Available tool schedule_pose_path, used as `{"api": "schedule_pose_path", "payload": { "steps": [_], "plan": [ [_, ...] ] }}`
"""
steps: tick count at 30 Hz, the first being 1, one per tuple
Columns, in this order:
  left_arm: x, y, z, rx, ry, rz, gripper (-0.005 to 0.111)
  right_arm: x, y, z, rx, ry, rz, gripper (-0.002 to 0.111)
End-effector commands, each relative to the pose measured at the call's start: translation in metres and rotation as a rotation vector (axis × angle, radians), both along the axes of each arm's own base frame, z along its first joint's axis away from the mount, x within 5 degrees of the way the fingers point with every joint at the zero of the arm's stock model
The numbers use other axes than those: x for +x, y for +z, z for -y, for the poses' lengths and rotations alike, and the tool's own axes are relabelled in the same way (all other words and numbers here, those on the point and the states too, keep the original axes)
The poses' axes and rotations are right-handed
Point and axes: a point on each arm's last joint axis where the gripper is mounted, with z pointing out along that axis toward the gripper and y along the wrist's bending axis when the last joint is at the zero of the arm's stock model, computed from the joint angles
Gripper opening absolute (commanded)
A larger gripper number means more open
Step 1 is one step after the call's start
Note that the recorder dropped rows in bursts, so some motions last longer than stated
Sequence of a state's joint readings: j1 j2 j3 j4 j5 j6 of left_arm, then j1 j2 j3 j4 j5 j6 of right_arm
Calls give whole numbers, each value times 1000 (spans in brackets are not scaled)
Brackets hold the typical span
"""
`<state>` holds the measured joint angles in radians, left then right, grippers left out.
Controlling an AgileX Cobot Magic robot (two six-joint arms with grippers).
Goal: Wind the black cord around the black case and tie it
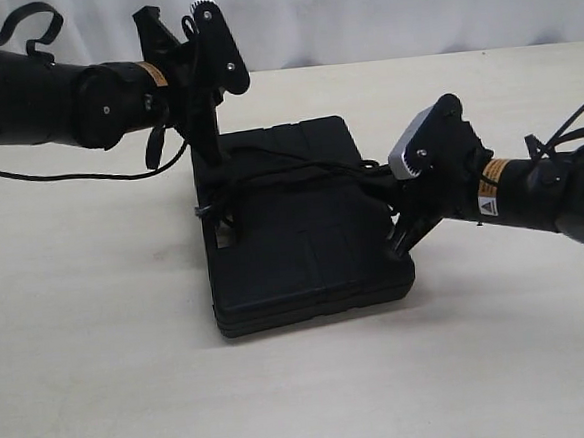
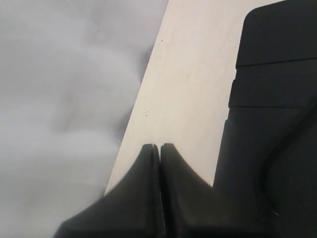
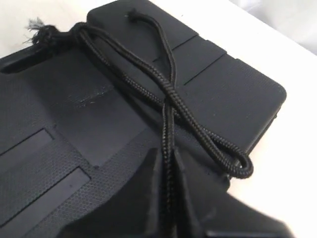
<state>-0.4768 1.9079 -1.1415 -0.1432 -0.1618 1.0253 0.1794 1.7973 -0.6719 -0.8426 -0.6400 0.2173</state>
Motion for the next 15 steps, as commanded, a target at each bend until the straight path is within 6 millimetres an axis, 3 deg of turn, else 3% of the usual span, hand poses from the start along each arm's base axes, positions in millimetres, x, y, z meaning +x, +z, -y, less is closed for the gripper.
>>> {"api": "schedule_pose_path", "payload": {
  "steps": [1, 6, 10, 15],
  "plan": [
    [0, 2, 0, -13, 6, 4, 0, 8, -8, -5, -34, -6, -61, 4],
    [-2, 0, 0, 13, -11, -11, 0, 13, -13, -29, -129, 48, -81, 4],
    [-8, -7, 2, 133, -95, -57, 0, 18, -11, -45, -167, 52, -81, 4],
    [-18, -14, 13, 250, -198, -74, 0, 24, -10, -44, -170, -18, -106, 4]
  ]
}}
